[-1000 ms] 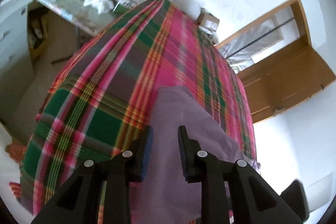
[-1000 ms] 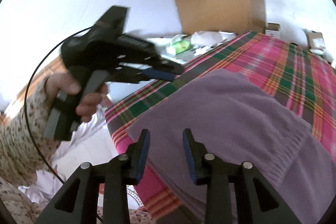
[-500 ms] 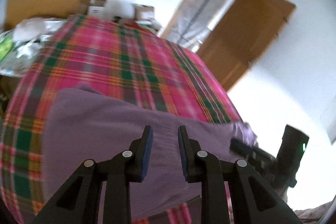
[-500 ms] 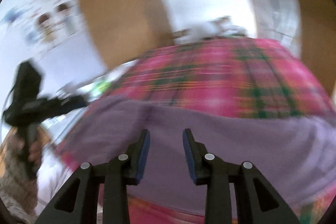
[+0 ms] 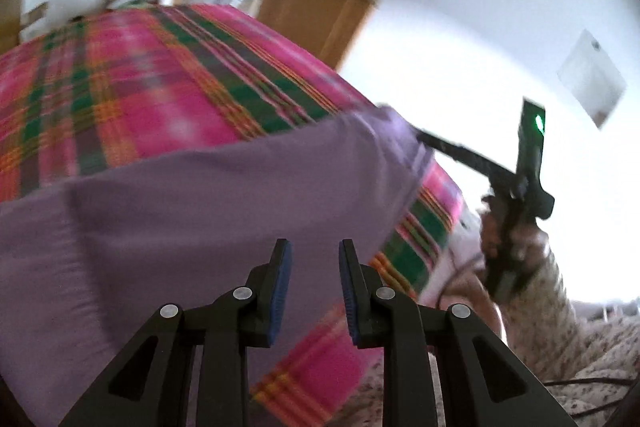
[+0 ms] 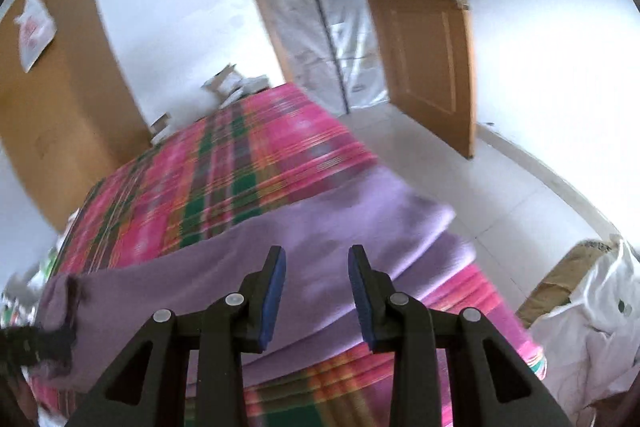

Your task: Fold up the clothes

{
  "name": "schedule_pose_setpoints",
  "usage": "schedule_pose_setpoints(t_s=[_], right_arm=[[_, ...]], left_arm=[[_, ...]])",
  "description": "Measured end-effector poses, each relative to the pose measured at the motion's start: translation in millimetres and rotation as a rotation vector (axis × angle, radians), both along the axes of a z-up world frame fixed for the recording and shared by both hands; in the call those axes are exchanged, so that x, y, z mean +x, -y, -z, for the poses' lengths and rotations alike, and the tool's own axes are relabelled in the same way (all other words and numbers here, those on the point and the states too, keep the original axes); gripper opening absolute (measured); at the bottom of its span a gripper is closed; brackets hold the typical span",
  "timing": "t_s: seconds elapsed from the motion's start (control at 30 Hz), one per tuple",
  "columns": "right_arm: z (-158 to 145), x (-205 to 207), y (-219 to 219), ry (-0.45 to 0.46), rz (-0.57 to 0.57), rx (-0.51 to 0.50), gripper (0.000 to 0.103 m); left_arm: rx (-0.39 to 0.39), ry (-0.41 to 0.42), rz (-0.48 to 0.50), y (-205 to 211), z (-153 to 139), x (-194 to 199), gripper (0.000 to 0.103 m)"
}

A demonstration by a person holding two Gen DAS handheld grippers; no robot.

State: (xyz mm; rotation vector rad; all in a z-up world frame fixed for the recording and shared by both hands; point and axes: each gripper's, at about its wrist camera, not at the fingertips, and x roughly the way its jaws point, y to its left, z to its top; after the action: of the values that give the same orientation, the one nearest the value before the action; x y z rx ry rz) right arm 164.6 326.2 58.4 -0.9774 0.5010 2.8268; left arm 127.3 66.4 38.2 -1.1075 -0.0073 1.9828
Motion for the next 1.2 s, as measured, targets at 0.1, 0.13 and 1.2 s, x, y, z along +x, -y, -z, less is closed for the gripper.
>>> schedule_pose_setpoints(t_s=[0.1, 0.13, 1.2], right_arm=[[1.5, -6.0, -17.4, 0.005, 0.055, 0.009, 0.033], [2.1, -9.4, -22.8, 0.011, 0.073, 0.020, 0.033], [1.8, -15.3, -58.2, 0.003, 0.133, 0.048, 0.000]], left_arm=[[-0.061, -0.024, 0.029, -27.5, 8.8, 1.7, 0.024], [-0.076, -0.040, 0.035, -35.8, 10.5, 2.9, 0.024], [-0.143, -0.090, 0.134, -88.5, 28.6, 10.2, 0.008]])
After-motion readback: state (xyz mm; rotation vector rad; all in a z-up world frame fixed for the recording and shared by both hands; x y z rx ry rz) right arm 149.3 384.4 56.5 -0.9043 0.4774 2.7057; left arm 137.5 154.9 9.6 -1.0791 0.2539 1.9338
